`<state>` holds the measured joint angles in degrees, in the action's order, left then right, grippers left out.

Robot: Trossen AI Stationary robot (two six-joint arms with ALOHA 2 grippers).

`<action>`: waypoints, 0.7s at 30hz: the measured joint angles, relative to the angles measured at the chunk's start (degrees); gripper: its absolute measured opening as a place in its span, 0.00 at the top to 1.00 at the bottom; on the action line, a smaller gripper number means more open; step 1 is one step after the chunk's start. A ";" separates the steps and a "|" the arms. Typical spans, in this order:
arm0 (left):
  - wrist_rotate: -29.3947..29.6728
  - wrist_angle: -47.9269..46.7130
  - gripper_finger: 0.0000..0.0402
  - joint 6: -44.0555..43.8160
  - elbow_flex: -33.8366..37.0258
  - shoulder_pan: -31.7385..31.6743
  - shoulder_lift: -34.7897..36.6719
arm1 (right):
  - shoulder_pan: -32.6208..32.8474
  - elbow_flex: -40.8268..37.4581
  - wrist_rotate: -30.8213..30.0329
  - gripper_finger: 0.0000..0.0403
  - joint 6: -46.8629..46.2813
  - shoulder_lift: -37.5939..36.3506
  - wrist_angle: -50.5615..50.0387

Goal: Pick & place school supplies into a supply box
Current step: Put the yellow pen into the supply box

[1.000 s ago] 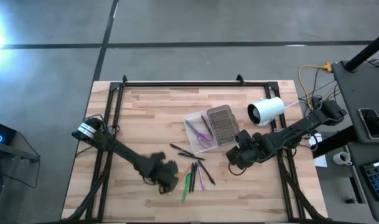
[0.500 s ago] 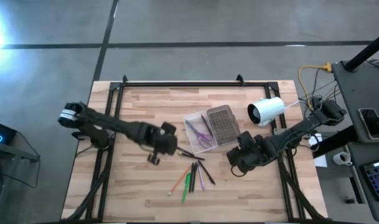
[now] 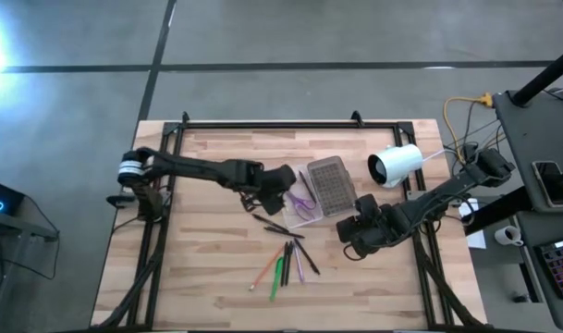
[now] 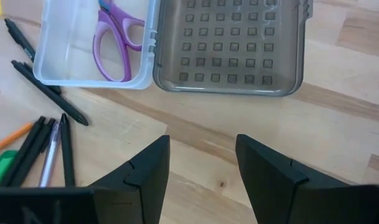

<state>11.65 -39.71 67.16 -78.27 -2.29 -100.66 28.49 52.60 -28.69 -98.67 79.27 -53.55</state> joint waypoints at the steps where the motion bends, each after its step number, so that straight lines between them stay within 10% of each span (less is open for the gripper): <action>1: -0.38 0.23 0.95 1.29 -0.79 -0.02 -0.98 | 0.00 -0.04 0.01 0.56 0.00 0.01 -0.04; 21: -3.27 9.00 0.92 7.88 -1.17 0.92 -10.75 | -0.04 -0.26 1.89 0.56 -1.40 0.01 -0.02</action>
<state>8.38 -30.71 75.05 -79.44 -1.37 -111.41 28.45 52.34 -26.81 -100.07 79.28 -53.56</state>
